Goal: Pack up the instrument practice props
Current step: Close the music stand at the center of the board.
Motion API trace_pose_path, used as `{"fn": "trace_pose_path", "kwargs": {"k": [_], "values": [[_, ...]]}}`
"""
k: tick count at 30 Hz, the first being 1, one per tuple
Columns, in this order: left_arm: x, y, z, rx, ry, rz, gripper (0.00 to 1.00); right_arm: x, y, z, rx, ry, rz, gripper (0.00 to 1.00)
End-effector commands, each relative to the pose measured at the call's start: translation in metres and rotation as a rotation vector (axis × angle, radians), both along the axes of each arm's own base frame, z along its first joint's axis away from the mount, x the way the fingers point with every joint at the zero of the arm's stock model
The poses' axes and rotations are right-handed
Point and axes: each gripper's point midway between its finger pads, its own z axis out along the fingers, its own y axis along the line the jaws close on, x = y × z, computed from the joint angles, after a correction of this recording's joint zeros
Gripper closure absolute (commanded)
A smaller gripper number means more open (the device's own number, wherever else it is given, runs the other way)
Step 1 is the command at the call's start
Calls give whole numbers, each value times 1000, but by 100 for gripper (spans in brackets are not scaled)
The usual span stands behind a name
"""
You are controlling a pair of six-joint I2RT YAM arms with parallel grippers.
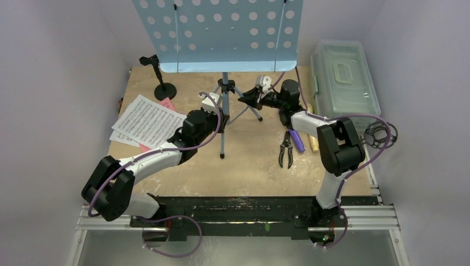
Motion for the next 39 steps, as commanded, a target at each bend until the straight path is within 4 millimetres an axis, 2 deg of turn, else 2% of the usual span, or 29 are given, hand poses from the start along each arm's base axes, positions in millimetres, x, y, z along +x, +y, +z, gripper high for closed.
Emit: {"fn": "trace_pose_path", "kwargs": {"k": [1,15,22,29,32,39], "values": [[16,-3,82,-98,-213,12,100,-46,11,69,197,-2,148,100],[18,-18,104,-204,-303,-38,100,-70,16,77,309,110,164,100],[14,-16,87,-204,-281,-43,100,-77,17,74,298,91,138,100],[6,-13,68,-187,-249,-54,100,-101,24,83,299,48,186,100],[0,-9,61,-181,-240,-50,100,-106,26,81,294,38,186,100],[-7,-8,61,-187,-250,-74,100,-120,29,91,331,44,209,100]]}}
